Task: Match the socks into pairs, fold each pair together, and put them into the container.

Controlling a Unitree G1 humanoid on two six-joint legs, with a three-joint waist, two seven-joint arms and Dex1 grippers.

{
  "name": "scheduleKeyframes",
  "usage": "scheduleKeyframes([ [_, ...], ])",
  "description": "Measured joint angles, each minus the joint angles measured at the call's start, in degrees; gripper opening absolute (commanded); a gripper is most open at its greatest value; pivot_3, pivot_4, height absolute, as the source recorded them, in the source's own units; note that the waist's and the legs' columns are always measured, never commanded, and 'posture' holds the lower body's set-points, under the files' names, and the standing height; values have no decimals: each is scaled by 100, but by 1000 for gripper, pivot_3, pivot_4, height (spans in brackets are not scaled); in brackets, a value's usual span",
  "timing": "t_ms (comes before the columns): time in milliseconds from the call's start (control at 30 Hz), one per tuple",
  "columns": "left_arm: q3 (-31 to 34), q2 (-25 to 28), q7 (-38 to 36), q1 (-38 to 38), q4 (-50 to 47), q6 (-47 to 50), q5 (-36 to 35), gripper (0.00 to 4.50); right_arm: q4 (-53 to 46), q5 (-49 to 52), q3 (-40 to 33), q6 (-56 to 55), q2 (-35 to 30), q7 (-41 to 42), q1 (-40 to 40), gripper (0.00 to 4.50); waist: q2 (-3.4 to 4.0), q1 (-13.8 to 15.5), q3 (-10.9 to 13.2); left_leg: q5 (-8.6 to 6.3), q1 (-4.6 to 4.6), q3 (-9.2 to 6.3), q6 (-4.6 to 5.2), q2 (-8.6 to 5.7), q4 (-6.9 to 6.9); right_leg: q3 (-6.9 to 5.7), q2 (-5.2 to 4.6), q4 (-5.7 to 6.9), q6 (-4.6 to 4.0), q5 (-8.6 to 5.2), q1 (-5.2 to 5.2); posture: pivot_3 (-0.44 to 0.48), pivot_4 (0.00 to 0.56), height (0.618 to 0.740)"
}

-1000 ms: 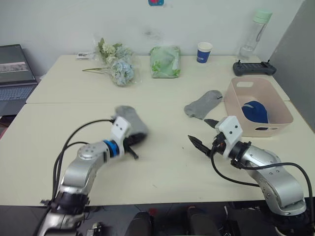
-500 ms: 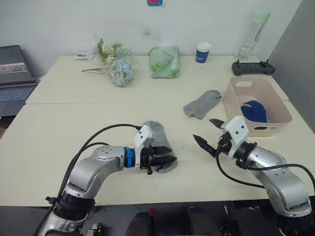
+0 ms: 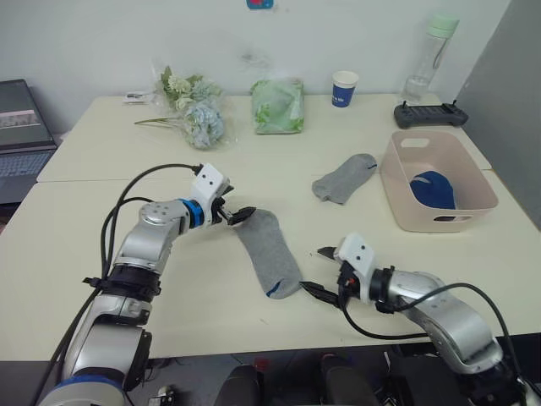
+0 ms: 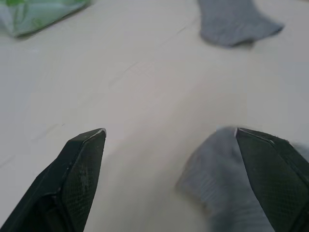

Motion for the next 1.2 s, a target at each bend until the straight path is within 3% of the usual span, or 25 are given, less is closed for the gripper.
scheduleKeyframes([
  [100, -31, -107, -82, -43, 246, -71, 131, 4456, 203, -92, 367, -8, -7, 197, -240, 4500, -4, 23, 2, 0, -4, -10, 0, 1, 1, -10, -2, 0, 0, 0, 0, 0, 150, 740],
  [200, -59, -170, -134, -127, 257, -56, 246, 4500, 595, -354, 608, -200, 55, 233, -410, 3900, -4, 19, 2, 0, -2, -7, 1, 0, 3, -6, -2, 5, 0, 0, 1, 0, 150, 740],
  [567, 27, -228, -505, 157, -296, 410, 196, 956, 868, -566, 607, -799, 16, 458, -339, 4, -4, 10, 2, 0, 0, -10, 1, 3, 3, -7, -2, 7, 1, 0, 2, 0, 150, 740],
  [633, 86, -211, -510, 334, -578, 563, 122, 290, 838, -564, 483, -871, -74, 458, -246, 0, -4, 11, 2, 0, 0, -9, 0, 3, 3, -6, -3, 7, 1, 0, 2, 0, 150, 740],
  [700, 192, -207, -478, 554, -904, 766, 18, 16, 840, -563, 331, -897, -201, 476, -214, 0, -4, 10, 2, 0, 0, -8, 0, 3, 3, -4, -6, 7, 1, 0, 3, 0, 150, 740],
  [867, 505, -186, -204, 1200, -1815, 1375, -237, 16, 1010, -565, -128, -1005, -495, 579, -222, 0, -6, 7, 1, -1, 1, -13, 1, 7, 2, 1, -6, 8, 1, 0, 3, 0, 150, 740],
  [933, 759, -187, 53, 1856, -2800, 1895, -476, 16, 1369, -615, -137, -1187, -457, 646, -464, 0, -5, -41, 1, -1, 4, -3, 1, 11, -1, 9, -5, 8, 1, 0, 0, 0, 150, 740],
  [1033, 1039, -462, 494, 2867, -4328, 2806, -1022, 16, 2131, -730, -196, -1622, -416, 830, -965, 0, -6, -62, 2, -2, 5, -3, 1, 14, -2, 21, -7, 8, 1, 1, 0, 0, 150, 740],
  [1200, 1272, -940, 1217, 3449, -5562, 3598, -1541, 16, 2761, -996, -110, -2625, -421, 1257, -1282, 0, -7, 68, 3, -2, 4, -23, 1, 10, -1, 7, -7, 9, 0, 1, 10, 0, 150, 740],
])
